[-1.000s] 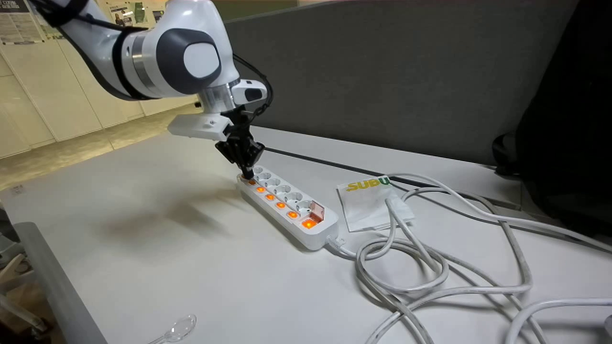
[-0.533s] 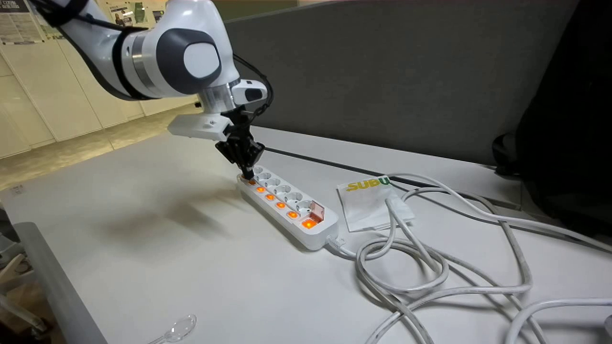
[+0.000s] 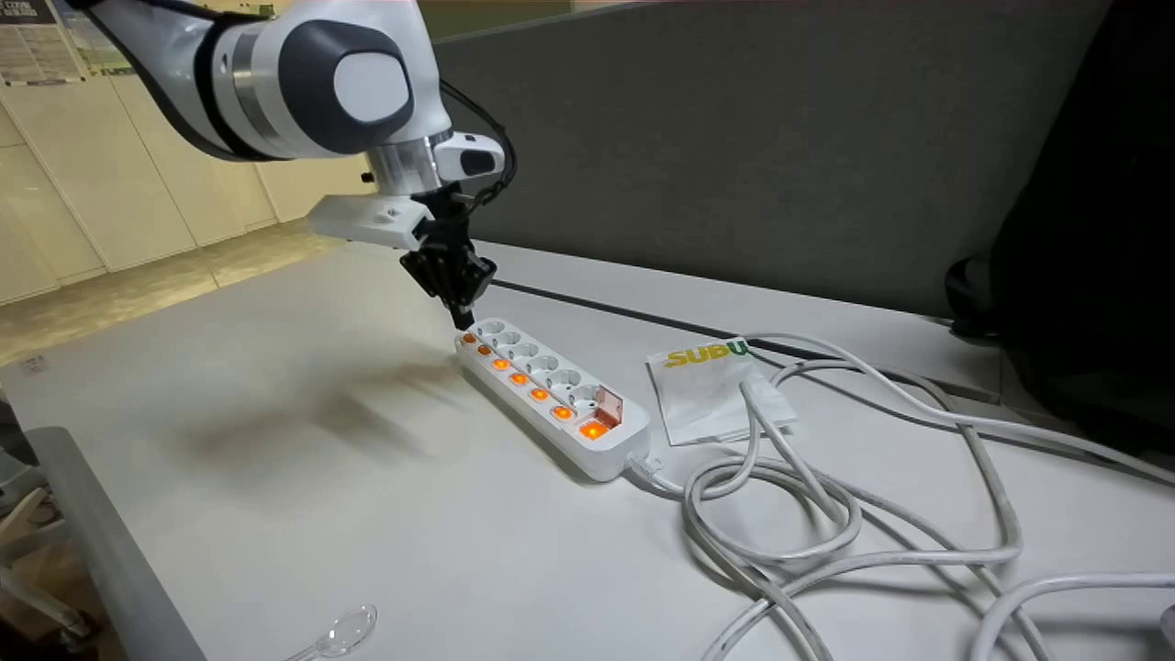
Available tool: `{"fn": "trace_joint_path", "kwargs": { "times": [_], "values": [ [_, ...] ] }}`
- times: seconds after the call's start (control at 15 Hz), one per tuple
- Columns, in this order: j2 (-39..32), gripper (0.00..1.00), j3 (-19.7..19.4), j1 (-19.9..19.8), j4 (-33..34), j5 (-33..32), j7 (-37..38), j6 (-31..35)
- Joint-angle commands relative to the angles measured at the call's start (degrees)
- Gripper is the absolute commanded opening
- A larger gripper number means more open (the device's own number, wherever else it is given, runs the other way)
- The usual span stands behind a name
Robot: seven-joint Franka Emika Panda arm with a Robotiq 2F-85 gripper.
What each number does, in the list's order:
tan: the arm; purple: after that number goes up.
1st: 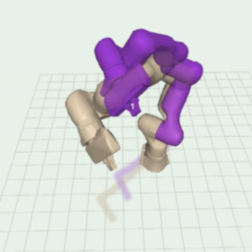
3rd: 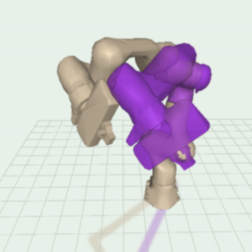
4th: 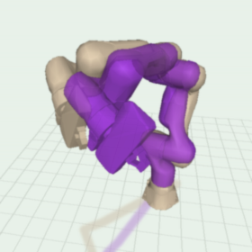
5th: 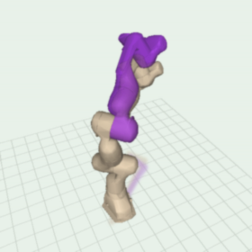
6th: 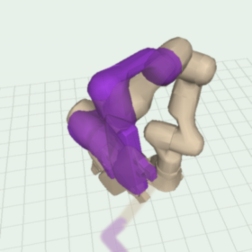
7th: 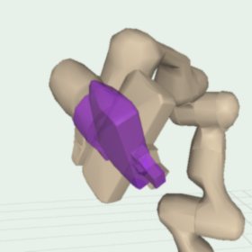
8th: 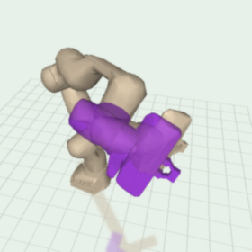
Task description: Turn on the second switch from the left
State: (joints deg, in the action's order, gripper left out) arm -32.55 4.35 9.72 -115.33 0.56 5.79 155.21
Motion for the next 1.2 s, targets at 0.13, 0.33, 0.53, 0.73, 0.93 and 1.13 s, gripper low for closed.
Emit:
{"fn": "trace_joint_path", "kwargs": {
  "times": [0.13, 0.33, 0.53, 0.73, 0.93, 1.13],
  "values": [
    [0.6, 0.00, -1.7, 1.2, -0.7, -1.3, 1.7, -0.3],
    [0.9, 0.00, -4.3, 2.8, -1.3, -3.2, 3.5, 0.1],
    [0.4, 0.00, -5.4, 3.3, -1.1, -3.9, 3.8, 0.1],
    [-0.3, 0.00, -5.4, 3.3, -1.0, -4.3, 3.5, 0.4],
    [-1.0, 0.00, -5.3, 3.7, -0.9, -4.4, 3.4, 0.6],
    [-2.0, 0.00, -5.0, 3.9, -0.6, -4.1, 3.2, 0.7]
  ]
}}
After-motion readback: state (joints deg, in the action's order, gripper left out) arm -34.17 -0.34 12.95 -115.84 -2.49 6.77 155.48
